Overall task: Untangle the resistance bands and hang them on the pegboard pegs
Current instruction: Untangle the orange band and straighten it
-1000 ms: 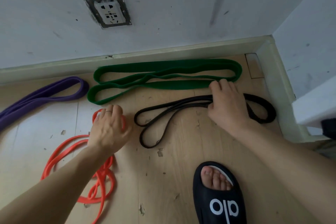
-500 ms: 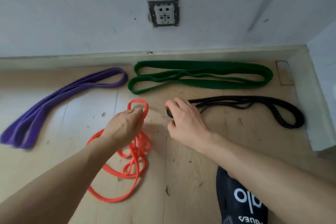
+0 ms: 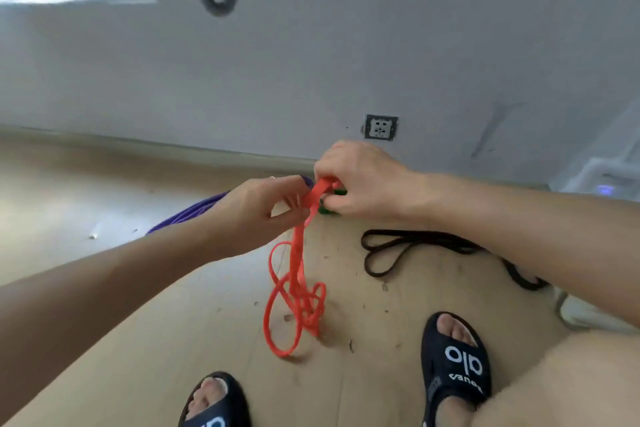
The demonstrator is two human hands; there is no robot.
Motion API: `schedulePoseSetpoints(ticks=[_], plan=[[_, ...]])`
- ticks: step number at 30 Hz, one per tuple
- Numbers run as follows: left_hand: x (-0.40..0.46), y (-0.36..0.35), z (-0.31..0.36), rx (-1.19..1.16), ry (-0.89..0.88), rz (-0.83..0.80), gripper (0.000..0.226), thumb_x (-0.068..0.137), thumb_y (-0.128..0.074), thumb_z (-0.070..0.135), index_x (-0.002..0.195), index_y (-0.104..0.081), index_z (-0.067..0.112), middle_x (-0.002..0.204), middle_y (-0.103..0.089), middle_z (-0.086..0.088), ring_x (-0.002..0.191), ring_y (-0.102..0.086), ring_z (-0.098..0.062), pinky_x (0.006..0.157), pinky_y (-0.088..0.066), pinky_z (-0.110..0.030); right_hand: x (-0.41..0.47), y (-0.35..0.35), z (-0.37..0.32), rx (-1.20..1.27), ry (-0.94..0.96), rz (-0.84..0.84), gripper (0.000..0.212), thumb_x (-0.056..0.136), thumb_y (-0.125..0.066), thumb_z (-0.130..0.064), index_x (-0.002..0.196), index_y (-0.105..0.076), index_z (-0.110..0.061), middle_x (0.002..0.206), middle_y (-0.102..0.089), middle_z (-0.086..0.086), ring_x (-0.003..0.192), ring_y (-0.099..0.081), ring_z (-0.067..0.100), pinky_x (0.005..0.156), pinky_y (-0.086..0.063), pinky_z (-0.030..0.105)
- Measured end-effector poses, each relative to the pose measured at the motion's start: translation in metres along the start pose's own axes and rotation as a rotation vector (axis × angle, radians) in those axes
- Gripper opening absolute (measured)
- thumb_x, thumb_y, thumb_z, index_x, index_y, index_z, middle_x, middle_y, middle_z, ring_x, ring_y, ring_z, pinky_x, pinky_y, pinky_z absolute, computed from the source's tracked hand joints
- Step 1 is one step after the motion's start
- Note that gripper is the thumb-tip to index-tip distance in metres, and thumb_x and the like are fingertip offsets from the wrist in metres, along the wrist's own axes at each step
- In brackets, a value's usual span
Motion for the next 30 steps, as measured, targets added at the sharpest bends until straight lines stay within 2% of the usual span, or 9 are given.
schedulePoseSetpoints(ticks=[4, 6, 9, 12, 16, 19, 23, 27, 30], plan=[[-0.026, 0.020, 0.016, -0.114, 0.107, -0.027, 0.015, 0.099, -0.065, 0.024, 0.093, -0.064, 0.037, 0.087, -0.068, 0.031, 0.085, -0.064, 0.008, 0.074, -0.043, -0.009, -0.011, 0.048, -0.043, 0.219, -0.138, -0.158, 0.013, 0.085, -0.071, -0.026, 0.076, -0.062, -0.024, 0.082, -0.066, -0.002, 0.085, -0.063, 0.021, 0.074, -0.052, 0.038], [-0.034, 0.027, 0.030, -0.344, 0.140, -0.021, 0.018, 0.100, -0.063, 0.020, 0.113, -0.069, 0.032, 0.104, -0.074, 0.021, 0.100, -0.068, 0.005, 0.083, -0.049, -0.011, -0.015, 0.061, -0.058, 0.308, -0.158, -0.174, 0.011, 0.084, -0.073, -0.025, 0.083, -0.062, -0.024, 0.082, -0.065, -0.002, 0.077, -0.061, 0.016, 0.067, -0.050, 0.032], [-0.038, 0.038, 0.057, -0.564, 0.133, -0.032, 0.028, 0.101, -0.060, 0.013, 0.119, -0.063, 0.035, 0.108, -0.076, 0.014, 0.104, -0.070, 0.003, 0.079, -0.052, -0.008, -0.021, 0.071, -0.071, 0.553, -0.193, -0.134, 0.011, 0.087, -0.072, -0.020, 0.090, -0.062, -0.018, 0.085, -0.068, 0.003, 0.077, -0.066, 0.016, 0.072, -0.056, 0.033], [-0.040, 0.044, 0.075, -0.563, 0.091, -0.057, 0.036, 0.099, -0.063, 0.013, 0.119, -0.056, 0.042, 0.110, -0.075, 0.016, 0.107, -0.069, 0.000, 0.085, -0.054, -0.014, -0.029, 0.078, -0.075, 0.842, -0.231, -0.048, 0.005, 0.095, -0.064, -0.012, 0.096, -0.064, -0.007, 0.084, -0.067, 0.010, 0.078, -0.066, 0.024, 0.081, -0.058, 0.041], [-0.045, 0.033, 0.080, -0.638, 0.098, -0.005, 0.036, 0.098, -0.067, 0.017, 0.127, -0.059, 0.036, 0.118, -0.073, 0.003, 0.112, -0.069, -0.010, 0.096, -0.056, -0.029, -0.047, 0.077, -0.072, 1.014, -0.224, -0.020, 0.013, 0.100, -0.057, -0.011, 0.100, -0.068, -0.004, 0.088, -0.069, 0.011, 0.086, -0.066, 0.023, 0.083, -0.056, 0.036], [-0.043, 0.024, 0.081, -0.586, 0.109, -0.019, 0.015, 0.099, -0.065, 0.019, 0.113, -0.069, 0.022, 0.100, -0.075, 0.006, 0.097, -0.072, -0.006, 0.088, -0.056, -0.026, -0.058, 0.073, -0.070, 0.972, -0.204, -0.131, 0.014, 0.101, -0.057, -0.010, 0.105, -0.070, -0.006, 0.099, -0.074, 0.012, 0.098, -0.071, 0.024, 0.093, -0.058, 0.036], [-0.040, 0.025, 0.071, -0.479, 0.126, -0.094, 0.007, 0.094, -0.072, 0.017, 0.101, -0.072, 0.018, 0.090, -0.072, 0.006, 0.084, -0.069, -0.006, 0.079, -0.054, -0.023, -0.061, 0.075, -0.051, 0.890, -0.221, -0.151, 0.009, 0.096, -0.066, -0.010, 0.101, -0.074, -0.011, 0.094, -0.075, 0.004, 0.089, -0.070, 0.016, 0.086, -0.058, 0.033], [-0.040, 0.027, 0.054, -0.385, 0.204, -0.085, 0.009, 0.094, -0.073, 0.023, 0.097, -0.070, 0.015, 0.086, -0.072, 0.001, 0.079, -0.071, -0.010, 0.076, -0.059, -0.026, -0.063, 0.078, -0.032, 0.507, -0.276, -0.033, 0.009, 0.088, -0.074, -0.013, 0.086, -0.074, -0.022, 0.084, -0.074, -0.002, 0.078, -0.071, 0.014, 0.072, -0.058, 0.030], [-0.037, 0.034, 0.046, -0.268, 0.231, 0.040, 0.020, 0.091, -0.076, 0.025, 0.084, -0.063, 0.011, 0.078, -0.070, -0.003, 0.073, -0.071, -0.023, 0.071, -0.063, -0.038, -0.059, 0.086, -0.033, 0.252, -0.255, 0.119, 0.014, 0.087, -0.072, -0.014, 0.083, -0.067, -0.026, 0.078, -0.065, -0.011, 0.070, -0.061, 0.004, 0.065, -0.045, 0.023]])
Point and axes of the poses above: each hand's wrist, its own x-axis towards the middle knuckle, its own y-axis out of the back of the hand, z = x × y, the point moved 6 cm from there along x, towards the middle knuckle
